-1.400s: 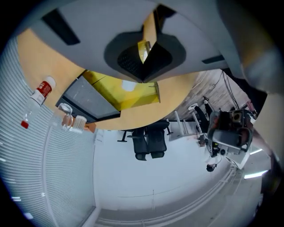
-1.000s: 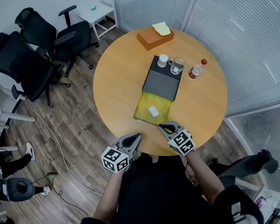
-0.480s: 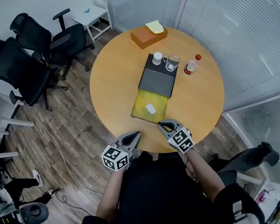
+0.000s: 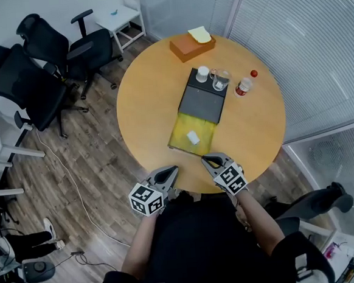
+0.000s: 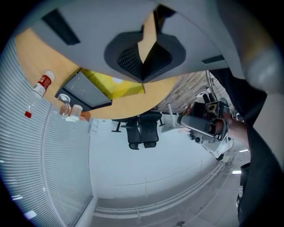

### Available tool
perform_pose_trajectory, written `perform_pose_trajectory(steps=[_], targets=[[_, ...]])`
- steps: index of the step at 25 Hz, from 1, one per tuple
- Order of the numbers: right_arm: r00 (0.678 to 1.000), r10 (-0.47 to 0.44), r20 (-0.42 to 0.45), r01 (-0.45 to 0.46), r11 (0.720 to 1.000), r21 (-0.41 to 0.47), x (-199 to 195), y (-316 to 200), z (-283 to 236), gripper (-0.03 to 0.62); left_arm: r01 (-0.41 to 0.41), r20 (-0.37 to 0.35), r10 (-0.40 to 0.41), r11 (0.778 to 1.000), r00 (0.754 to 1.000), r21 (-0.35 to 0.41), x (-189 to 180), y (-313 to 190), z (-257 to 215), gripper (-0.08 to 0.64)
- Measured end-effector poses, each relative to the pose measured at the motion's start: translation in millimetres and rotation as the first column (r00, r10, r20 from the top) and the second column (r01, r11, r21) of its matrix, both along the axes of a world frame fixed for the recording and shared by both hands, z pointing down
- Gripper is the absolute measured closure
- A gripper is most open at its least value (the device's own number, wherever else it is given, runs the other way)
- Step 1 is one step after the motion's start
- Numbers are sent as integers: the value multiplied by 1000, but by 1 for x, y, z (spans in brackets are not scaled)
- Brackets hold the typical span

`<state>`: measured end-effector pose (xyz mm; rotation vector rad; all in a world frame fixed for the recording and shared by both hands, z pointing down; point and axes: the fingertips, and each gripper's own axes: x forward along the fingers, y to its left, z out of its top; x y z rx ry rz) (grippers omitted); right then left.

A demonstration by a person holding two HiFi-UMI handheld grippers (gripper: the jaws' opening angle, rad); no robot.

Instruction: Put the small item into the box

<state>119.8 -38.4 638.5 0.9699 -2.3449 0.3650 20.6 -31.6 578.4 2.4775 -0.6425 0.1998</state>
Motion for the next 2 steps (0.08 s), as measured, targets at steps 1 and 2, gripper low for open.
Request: perform_pose_trajectory(steps=[1, 2], targets=[[1000, -1, 1, 1, 1000, 0, 0, 0, 0, 588, 1, 0, -1, 1000, 1000, -2, 0, 0, 0, 554], [1000, -1, 3, 1, 1000, -1, -1, 0, 0, 588, 1, 0, -1, 1000, 1000, -3, 0, 0, 1, 554]])
